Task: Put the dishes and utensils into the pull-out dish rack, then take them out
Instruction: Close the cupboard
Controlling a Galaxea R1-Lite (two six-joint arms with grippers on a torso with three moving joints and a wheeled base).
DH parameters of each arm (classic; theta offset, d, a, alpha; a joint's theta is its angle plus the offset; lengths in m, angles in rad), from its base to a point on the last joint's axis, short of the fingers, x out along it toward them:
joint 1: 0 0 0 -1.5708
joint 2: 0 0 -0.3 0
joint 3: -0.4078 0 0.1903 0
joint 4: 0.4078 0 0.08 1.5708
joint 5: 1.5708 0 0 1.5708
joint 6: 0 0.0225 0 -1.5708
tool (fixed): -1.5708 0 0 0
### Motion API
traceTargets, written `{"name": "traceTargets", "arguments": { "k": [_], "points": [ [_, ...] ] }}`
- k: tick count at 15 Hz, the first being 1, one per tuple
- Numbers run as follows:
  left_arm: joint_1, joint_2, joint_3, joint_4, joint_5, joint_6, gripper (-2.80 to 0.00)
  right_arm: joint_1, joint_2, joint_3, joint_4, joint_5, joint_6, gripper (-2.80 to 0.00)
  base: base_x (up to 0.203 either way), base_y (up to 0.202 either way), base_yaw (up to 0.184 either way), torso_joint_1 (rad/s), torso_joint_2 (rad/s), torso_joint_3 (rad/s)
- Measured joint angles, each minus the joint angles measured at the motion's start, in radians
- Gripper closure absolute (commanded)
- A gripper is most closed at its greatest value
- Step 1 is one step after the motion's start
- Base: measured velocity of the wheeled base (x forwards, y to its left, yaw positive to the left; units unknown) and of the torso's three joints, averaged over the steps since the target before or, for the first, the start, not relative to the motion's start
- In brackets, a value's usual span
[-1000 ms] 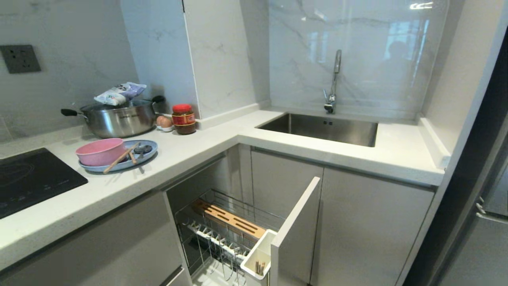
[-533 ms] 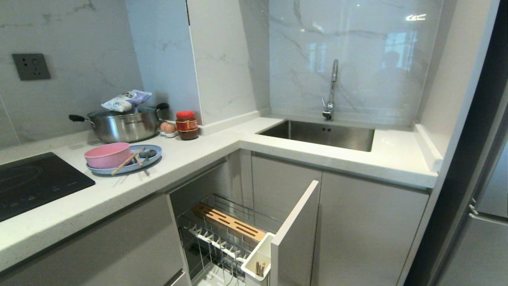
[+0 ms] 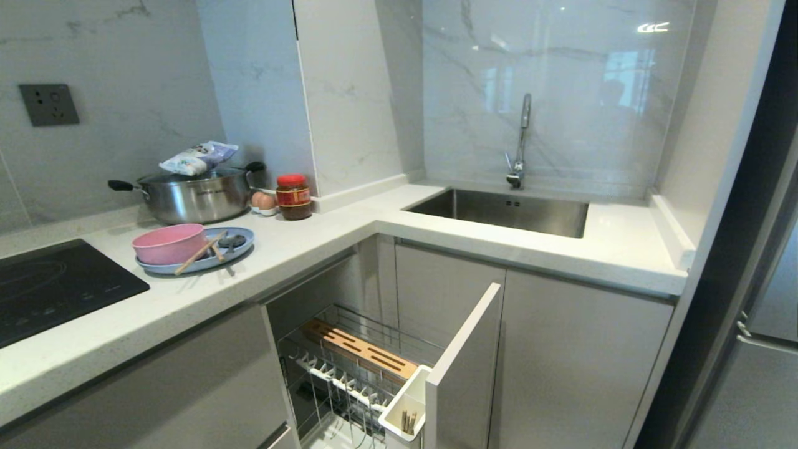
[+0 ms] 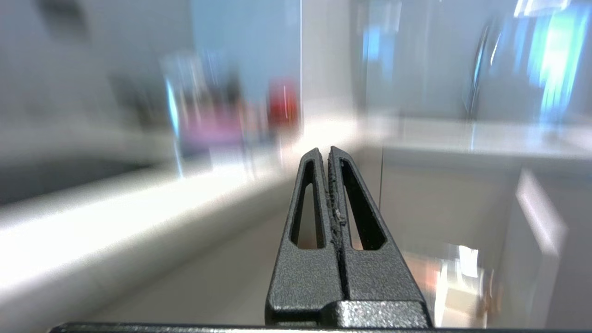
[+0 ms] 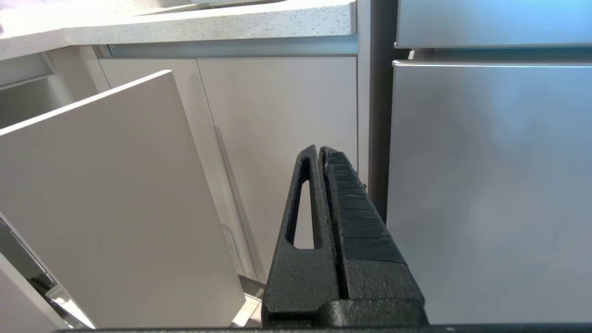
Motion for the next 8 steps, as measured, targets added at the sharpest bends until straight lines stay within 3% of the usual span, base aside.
{"name": "traceTargets", "arguments": {
  "k": [4, 8],
  "points": [
    [-0.005, 0.100, -0.503, 0.196, 0.001, 0.021, 0.00, 0.000, 0.000, 0.000, 0.000, 0.000, 0.000, 0.00, 0.000, 0.000, 0.000, 0.000, 0.00, 0.000],
    [-0.038, 0.415, -1.060, 0.460, 0.013, -0.001, 0.00, 0.000, 0.000, 0.000, 0.000, 0.000, 0.000, 0.00, 0.000, 0.000, 0.000, 0.000, 0.00, 0.000]
  ]
}}
